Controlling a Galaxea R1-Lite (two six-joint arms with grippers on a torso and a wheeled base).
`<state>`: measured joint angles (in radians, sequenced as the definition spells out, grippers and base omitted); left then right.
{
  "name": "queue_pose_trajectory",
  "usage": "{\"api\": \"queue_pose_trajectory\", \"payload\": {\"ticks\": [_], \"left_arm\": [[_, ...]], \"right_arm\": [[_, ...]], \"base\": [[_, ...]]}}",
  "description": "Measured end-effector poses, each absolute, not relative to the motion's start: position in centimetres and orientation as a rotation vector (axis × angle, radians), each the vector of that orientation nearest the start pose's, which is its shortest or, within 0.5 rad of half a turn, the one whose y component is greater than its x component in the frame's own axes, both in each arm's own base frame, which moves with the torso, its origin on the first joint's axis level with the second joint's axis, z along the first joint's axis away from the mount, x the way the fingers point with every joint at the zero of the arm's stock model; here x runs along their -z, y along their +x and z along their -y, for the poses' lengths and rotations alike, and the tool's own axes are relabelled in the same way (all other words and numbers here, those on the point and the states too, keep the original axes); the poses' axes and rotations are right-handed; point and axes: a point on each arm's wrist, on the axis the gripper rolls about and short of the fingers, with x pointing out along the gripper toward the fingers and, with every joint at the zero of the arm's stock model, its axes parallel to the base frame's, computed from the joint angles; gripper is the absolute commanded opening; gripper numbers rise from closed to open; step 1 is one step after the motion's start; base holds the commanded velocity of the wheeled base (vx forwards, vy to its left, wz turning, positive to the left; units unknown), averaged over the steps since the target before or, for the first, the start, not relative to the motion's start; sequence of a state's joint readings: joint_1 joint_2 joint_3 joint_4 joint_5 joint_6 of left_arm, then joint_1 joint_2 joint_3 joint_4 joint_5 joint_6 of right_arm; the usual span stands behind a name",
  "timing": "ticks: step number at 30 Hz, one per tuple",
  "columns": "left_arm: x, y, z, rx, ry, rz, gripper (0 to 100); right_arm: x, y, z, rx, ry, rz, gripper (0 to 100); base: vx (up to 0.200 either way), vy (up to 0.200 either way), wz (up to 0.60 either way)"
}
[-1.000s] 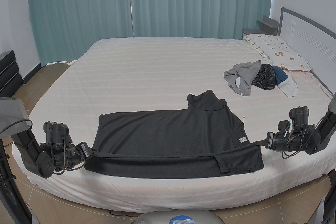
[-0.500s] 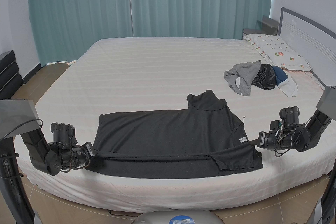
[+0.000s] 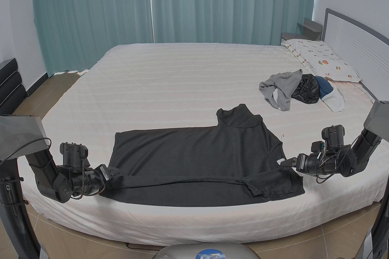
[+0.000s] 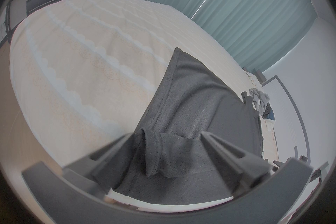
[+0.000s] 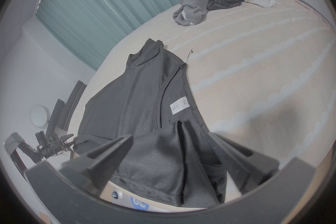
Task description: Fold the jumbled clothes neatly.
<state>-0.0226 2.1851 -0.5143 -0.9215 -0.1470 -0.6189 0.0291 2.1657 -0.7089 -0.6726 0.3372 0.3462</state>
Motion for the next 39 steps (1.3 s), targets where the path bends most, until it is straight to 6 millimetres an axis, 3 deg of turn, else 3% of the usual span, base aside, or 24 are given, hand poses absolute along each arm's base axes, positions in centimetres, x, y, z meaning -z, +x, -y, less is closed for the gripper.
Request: {"api": "queue_pose_trajectory", "payload": {"ticks": [9,21,34,39], "left_arm": [[-1.7,29.8,0.0,-0.094,-0.669,-0.708,100],[-4.8,27.5,-0.7,-0.099,-0.747,-0.572,100],[-4.6,26.7,0.3,-0.069,-0.763,-0.587,100],[-4.7,25.1,1.7,-0.025,-0.731,-0.633,100]], "right_arm": [[-3.2,33.0,-1.6,-0.176,0.548,-0.794,100],[-5.2,29.0,-1.4,-0.117,0.756,-0.747,100],[-4.7,27.3,-1.6,-0.121,0.809,-0.726,100],[-4.6,27.2,-1.6,-0.119,0.809,-0.732,100]], "base": [[0.0,0.0,0.0],[0.05,0.0,0.0],[0.0,0.0,0.0],[0.0,0.0,0.0]]}}
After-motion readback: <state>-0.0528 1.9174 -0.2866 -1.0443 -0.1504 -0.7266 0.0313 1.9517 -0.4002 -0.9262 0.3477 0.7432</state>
